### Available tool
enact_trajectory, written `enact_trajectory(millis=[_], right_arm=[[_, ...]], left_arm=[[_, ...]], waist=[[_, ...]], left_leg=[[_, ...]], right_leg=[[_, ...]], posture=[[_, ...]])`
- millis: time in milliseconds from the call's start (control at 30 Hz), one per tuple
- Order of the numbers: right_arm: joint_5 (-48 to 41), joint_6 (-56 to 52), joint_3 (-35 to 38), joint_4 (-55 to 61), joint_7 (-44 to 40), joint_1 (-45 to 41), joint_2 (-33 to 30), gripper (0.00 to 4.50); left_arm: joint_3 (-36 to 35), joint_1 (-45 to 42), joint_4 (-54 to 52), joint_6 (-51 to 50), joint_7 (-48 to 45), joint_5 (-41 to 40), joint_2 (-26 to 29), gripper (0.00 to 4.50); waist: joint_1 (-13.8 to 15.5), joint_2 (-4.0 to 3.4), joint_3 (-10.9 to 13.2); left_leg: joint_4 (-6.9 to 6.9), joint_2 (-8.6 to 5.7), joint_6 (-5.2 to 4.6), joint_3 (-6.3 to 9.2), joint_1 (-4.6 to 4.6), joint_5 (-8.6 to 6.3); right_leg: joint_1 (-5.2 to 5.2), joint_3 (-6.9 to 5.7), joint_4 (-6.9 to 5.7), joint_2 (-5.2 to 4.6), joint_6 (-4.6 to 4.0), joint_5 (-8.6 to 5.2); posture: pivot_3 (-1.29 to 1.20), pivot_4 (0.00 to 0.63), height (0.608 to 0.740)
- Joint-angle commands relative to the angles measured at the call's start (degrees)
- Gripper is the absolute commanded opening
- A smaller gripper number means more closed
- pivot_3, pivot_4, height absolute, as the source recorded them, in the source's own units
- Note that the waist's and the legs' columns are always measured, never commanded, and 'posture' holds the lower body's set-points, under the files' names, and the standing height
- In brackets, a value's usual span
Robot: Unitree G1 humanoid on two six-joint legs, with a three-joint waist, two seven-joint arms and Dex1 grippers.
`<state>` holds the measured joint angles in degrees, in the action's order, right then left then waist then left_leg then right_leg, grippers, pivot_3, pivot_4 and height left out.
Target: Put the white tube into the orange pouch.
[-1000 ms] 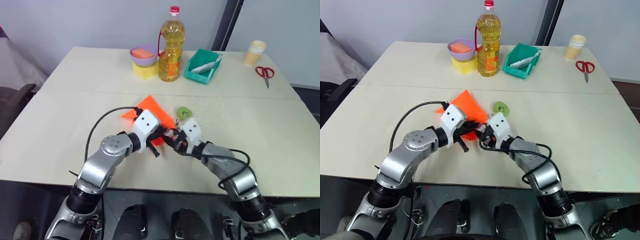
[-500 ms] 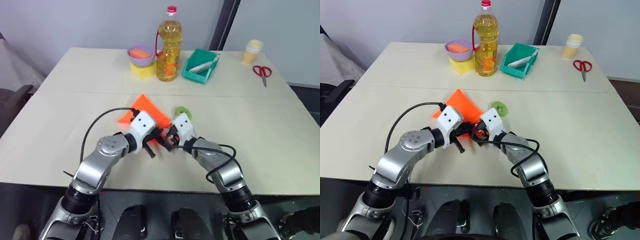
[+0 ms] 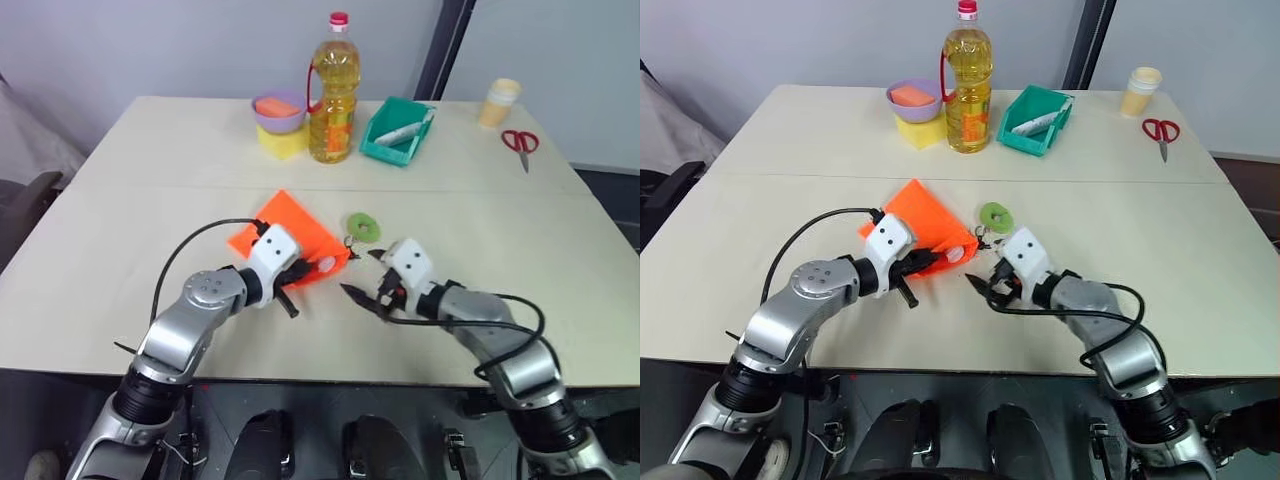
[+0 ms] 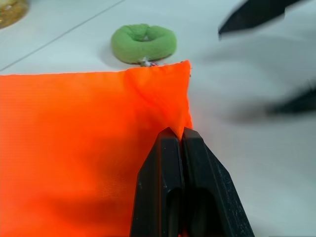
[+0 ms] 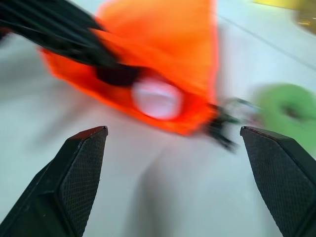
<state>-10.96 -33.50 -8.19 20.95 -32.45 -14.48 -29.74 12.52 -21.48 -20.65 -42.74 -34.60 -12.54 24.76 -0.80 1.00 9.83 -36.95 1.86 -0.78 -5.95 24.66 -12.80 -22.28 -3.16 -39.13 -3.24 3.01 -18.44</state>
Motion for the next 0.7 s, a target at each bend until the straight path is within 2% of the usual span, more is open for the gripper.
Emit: enact_trajectory(millis=[33,67,200,300,467,667,700], right_arm=[[4.2,5.5,0.1,-5.4,0.0,-4.0,-1.9,4.5],[5.2,6.8,-0.5,-7.1,-0.5,-5.1,-2.3,4.5],[8.3,12.1,-2.2,-15.5,-1.5,-9.9,-2.3,4.5],[10.1,16.4,-3.4,-25.1,-2.2,-15.5,-0.7,4.5],[12.1,21.5,-4.1,-37.8,-2.8,-22.4,2.2,4.5],[15.2,28.3,-5.9,-48.9,-4.8,-25.8,3.9,4.5],[15.6,28.8,-5.8,-49.7,-4.7,-26.0,4.0,3.95]], left_arm=[[-1.4,0.4,-0.6,1.4,-2.3,-2.4,0.3,0.88],[-1.5,0.6,-0.5,1.6,-2.7,-2.5,0.9,1.28],[-4.2,1.3,-0.5,2.8,-4.6,-4.4,2.4,3.34],[-9.0,2.5,-0.3,4.1,-6.0,-7.2,3.6,3.34],[-12.6,5.1,0.2,6.5,-8.3,-8.8,6.4,3.34],[-15.4,8.1,1.3,9.6,-8.6,-8.7,9.0,3.34],[-15.7,8.4,1.2,9.7,-8.4,-8.7,9.1,3.4]], waist=[[0.0,0.0,0.0],[0.0,0.0,0.0],[0.1,0.0,0.0],[-0.2,-0.01,0.0],[-0.1,-0.01,0.0],[0.0,-0.01,0.0],[0.0,-0.02,0.0]], left_leg=[[0.0,0.0,0.0,0.0,0.0,0.0],[0.0,0.0,0.0,-0.01,0.0,0.0],[0.03,-0.01,0.0,-0.02,0.01,0.01],[0.0,-0.01,0.0,-0.03,0.01,0.01],[0.01,-0.01,-0.01,-0.04,0.0,0.01],[-0.01,-0.02,-0.01,-0.05,0.01,0.01],[-0.01,-0.02,-0.01,-0.05,0.01,0.01]], right_leg=[[-0.01,0.0,0.0,0.0,0.0,0.0],[-0.01,0.0,0.0,0.0,0.0,0.0],[-0.03,0.0,0.0,0.0,-0.01,-0.01],[-0.02,0.0,0.0,0.0,0.0,0.0],[-0.01,-0.01,0.0,0.01,0.0,0.0],[0.01,-0.02,0.0,0.0,0.0,0.0],[0.01,-0.02,0.0,0.0,0.0,0.0]], posture=[[0.0,0.15,0.737],[0.0,0.15,0.737],[0.0,0.15,0.737],[0.0,0.15,0.737],[0.0,0.15,0.737],[0.0,0.15,0.737],[0.0,0.15,0.737]])
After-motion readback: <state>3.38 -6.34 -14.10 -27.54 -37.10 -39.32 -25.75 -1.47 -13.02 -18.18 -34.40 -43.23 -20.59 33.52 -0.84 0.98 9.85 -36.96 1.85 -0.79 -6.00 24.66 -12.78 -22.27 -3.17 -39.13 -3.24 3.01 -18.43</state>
